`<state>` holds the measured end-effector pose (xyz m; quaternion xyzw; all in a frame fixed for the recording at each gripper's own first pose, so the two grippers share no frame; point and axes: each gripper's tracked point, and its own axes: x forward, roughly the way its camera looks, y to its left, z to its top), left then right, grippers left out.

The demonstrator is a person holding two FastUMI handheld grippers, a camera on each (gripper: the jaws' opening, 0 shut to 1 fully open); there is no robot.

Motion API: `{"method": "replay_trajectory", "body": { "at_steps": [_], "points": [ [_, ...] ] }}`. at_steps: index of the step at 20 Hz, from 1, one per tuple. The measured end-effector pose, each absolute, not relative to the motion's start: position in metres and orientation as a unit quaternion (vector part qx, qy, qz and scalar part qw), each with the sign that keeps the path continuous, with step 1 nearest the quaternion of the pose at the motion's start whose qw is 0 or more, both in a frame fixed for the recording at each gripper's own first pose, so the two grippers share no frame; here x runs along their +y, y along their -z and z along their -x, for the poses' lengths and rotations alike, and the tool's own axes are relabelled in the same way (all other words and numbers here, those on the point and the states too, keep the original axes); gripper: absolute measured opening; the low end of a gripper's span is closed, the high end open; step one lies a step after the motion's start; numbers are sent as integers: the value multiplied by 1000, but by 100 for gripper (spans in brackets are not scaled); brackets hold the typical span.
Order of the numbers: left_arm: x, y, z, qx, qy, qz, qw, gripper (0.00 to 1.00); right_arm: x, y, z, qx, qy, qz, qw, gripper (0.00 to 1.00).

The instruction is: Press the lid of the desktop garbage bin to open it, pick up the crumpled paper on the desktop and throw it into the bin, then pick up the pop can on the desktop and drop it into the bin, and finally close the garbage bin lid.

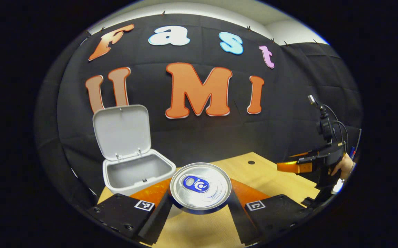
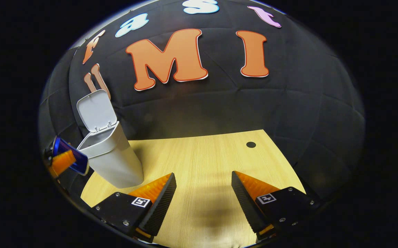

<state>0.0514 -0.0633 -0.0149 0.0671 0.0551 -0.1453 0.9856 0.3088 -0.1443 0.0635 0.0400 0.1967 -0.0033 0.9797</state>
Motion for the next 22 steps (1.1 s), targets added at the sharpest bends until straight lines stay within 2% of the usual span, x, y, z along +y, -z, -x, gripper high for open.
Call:
{"method": "replay_trajectory", "body": {
  "at_steps": [5, 8, 12, 18, 21, 22],
  "points": [
    [-5, -42, -85, 16, 77, -75, 994, 81, -141, -67, -313, 193, -4, -44, 980, 96],
    [24, -51, -115, 23, 55, -36, 998, 81, -148, -65, -315, 196, 2, -49, 979, 96],
    [65, -36, -161, 43, 28, 5, 999, 81, -161, -65, -317, 197, 15, -54, 979, 96],
    [95, 26, -219, 110, 9, 21, 994, 82, -172, -61, -325, 205, 29, -58, 977, 96],
    [91, 25, -223, 98, 13, 75, 992, 84, -176, -58, -328, 211, 33, -58, 975, 96],
    [90, 24, -222, 91, 16, 79, 993, 90, -175, -57, -328, 213, 33, -59, 975, 96]
  ]
}}
